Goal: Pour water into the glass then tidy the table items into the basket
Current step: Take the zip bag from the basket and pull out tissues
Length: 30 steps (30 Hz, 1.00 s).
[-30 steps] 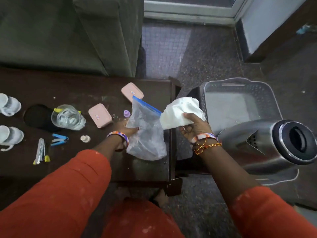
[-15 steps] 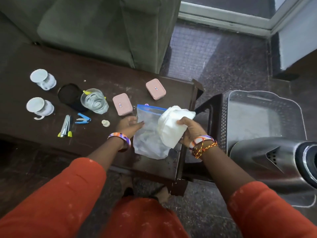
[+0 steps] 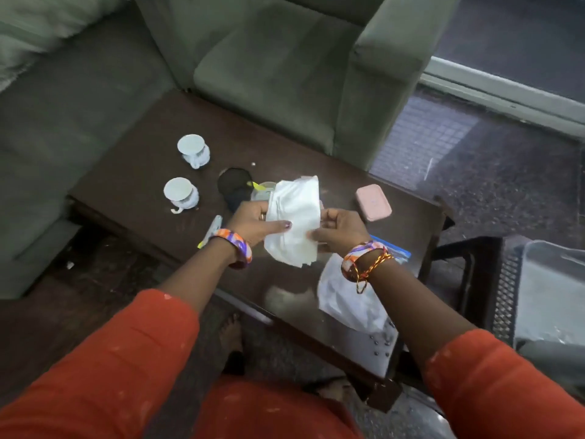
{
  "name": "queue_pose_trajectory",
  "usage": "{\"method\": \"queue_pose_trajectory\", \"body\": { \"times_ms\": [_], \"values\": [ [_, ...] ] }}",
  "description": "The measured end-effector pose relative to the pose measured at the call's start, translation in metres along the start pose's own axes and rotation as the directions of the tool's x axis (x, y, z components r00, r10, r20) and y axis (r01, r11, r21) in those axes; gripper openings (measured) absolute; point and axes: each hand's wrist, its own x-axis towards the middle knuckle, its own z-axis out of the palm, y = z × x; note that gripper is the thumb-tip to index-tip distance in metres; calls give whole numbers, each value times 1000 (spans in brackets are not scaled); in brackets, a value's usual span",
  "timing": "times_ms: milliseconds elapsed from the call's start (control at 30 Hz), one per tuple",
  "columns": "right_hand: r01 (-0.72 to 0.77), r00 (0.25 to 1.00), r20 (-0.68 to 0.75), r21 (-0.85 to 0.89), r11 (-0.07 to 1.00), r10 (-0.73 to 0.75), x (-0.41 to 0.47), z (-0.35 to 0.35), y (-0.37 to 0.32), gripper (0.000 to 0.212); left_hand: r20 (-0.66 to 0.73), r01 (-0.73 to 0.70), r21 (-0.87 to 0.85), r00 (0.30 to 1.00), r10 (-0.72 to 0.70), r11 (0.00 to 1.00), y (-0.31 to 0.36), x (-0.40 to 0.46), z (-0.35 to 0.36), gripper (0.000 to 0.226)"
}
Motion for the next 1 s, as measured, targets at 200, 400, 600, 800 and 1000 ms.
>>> {"method": "queue_pose_trajectory", "body": {
  "times_ms": [200,400,600,800,1000],
  "values": [
    [235,958,-96,-284,930,-271,64,77,-68,14,-124,-138,142,980,156,980,14,63,-101,22],
    [178,938,-208,-396,901,-276,125,121,-90,24,-23,-124,327,990,139,937,4,137,-154,25],
    [59,938,-269,-504,862,-221,154,138,-74,26,106,-90,383,993,53,919,-21,162,-156,34],
    [25,931,-288,-566,824,-225,161,143,-60,23,149,-125,390,986,72,912,-32,169,-158,32],
    [7,917,-328,-557,830,-228,164,147,-53,22,154,-189,474,979,131,860,-37,170,-156,28]
  ]
}}
